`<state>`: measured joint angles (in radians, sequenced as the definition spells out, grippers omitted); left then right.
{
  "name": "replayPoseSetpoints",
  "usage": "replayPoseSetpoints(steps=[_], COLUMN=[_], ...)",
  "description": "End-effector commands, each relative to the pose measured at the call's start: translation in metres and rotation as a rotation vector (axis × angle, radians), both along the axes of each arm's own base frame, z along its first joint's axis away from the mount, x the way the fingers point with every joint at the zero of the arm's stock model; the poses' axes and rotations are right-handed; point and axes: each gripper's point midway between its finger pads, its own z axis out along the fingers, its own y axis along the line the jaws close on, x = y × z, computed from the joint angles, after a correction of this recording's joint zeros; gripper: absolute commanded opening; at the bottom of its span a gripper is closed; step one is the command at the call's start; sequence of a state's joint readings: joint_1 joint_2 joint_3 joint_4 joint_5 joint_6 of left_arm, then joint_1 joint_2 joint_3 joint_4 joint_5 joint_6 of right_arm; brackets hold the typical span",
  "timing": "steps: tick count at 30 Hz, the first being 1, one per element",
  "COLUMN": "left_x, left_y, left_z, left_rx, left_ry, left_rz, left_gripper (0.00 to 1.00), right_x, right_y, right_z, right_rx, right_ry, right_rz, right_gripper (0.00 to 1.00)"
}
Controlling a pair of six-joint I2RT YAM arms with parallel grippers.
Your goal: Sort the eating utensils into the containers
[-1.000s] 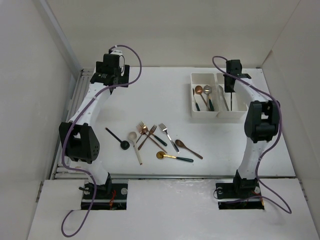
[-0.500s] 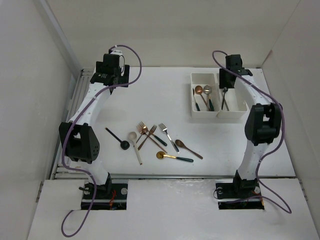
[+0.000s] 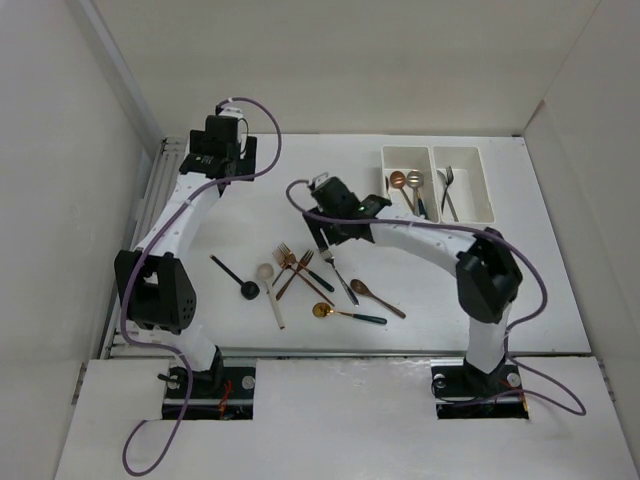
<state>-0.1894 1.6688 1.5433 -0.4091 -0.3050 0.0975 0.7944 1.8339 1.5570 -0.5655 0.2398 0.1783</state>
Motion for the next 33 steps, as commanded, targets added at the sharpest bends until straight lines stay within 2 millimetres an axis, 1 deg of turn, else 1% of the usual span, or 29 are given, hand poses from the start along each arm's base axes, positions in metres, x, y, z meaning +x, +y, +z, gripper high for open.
replayPoseSetpoints(steps=[1,2,3,6,7,8,9,10,11,12,13,14,16,17,18,19,20,22,24,25,26,28,29,30,31,32,33], left_x=[-0.011,-0.013,-0.014,-0.019,-0.022,-0.024,-0.022,-0.025,-0.025,-0.025,-0.026,-0.026,-0.026,-0.026,-0.026,-0.026,-0.026,-0.026,-0.026,-0.026,-0.026,-0.026,-0.026,-0.026,-0.026,-0.026,-0.026], left_y=[0.009,0.009,0.01,0.014,0.015,0.016,0.016,0.017,0.017,0.017,0.017,0.017,0.017,0.017,0.017,0.017,0.017,0.017,0.017,0.017,0.017,0.017,0.017,0.017,0.017,0.018,0.018], left_z=[0.034,0.034,0.036,0.039,0.039,0.044,0.046,0.045,0.045,0.045,0.049,0.049,0.049,0.049,0.049,0.049,0.049,0.049,0.049,0.049,0.049,0.049,0.049,0.049,0.049,0.049,0.049], left_rx=[0.008,0.008,0.014,0.022,0.03,0.033,0.031,0.031,0.031,0.031,0.037,0.037,0.037,0.037,0.037,0.037,0.037,0.037,0.037,0.037,0.037,0.037,0.037,0.037,0.037,0.044,0.044], left_ry=[-0.101,-0.1,-0.108,-0.122,-0.12,-0.133,-0.144,-0.142,-0.142,-0.142,-0.149,-0.149,-0.149,-0.149,-0.149,-0.149,-0.149,-0.149,-0.149,-0.149,-0.149,-0.149,-0.149,-0.149,-0.149,-0.147,-0.147], left_rz=[0.017,0.017,0.012,0.027,0.022,0.03,0.03,0.03,0.03,0.03,0.026,0.026,0.026,0.026,0.026,0.026,0.026,0.026,0.026,0.026,0.026,0.026,0.026,0.026,0.026,0.021,0.021], left_gripper=[1.0,1.0,1.0,1.0,1.0,1.0,1.0,1.0,1.0,1.0,1.0,1.0,1.0,1.0,1.0,1.0,1.0,1.0,1.0,1.0,1.0,1.0,1.0,1.0,1.0,1.0,1.0], right_x=[-0.025,-0.025,-0.032,-0.039,-0.042,-0.046,-0.048,-0.05,-0.049,-0.052,-0.057,-0.056,-0.065,-0.067,-0.067,-0.068,-0.065,-0.063,-0.054,-0.048,-0.034,-0.02,-0.007,0.001,0.012,0.015,0.028], right_y=[0.009,0.009,0.011,0.012,0.012,0.008,0.009,0.006,0.008,0.004,0.006,0.004,0.008,0.006,0.006,0.005,0.007,0.005,-0.001,-0.001,-0.002,0.0,0.003,0.01,0.01,0.016,0.02], right_z=[-0.044,-0.059,-0.069,-0.09,-0.098,-0.107,-0.114,-0.117,-0.121,-0.13,-0.138,-0.142,-0.152,-0.161,-0.161,-0.166,-0.163,-0.163,-0.166,-0.163,-0.157,-0.141,-0.125,-0.103,-0.087,-0.071,-0.044], right_rx=[-0.013,-0.037,-0.057,-0.086,-0.086,-0.095,-0.092,-0.1,-0.094,-0.111,-0.127,-0.141,-0.166,-0.183,-0.183,-0.192,-0.187,-0.194,-0.19,-0.179,-0.147,-0.102,-0.057,-0.018,0.008,0.036,0.076], right_ry=[0.142,0.164,0.182,0.214,0.229,0.245,0.254,0.261,0.262,0.277,0.29,0.29,0.301,0.315,0.315,0.323,0.311,0.303,0.305,0.298,0.287,0.266,0.247,0.201,0.165,0.14,0.089], right_rz=[-0.01,-0.011,0.003,0.004,0.011,0.001,0.007,0.006,-0.001,-0.003,0.007,0.0,0.029,0.028,0.028,0.027,0.014,0.008,-0.017,-0.026,-0.047,-0.063,-0.072,-0.059,-0.059,-0.043,-0.042], right_gripper=[0.76,0.74,0.72,0.68,0.68,0.68,0.64,0.63,0.61,0.59,0.53,0.51,0.4,0.36,0.32,0.27,0.15,0.0,0.0,0.0,0.0,0.0,0.0,0.0,0.0,0.0,0.0])
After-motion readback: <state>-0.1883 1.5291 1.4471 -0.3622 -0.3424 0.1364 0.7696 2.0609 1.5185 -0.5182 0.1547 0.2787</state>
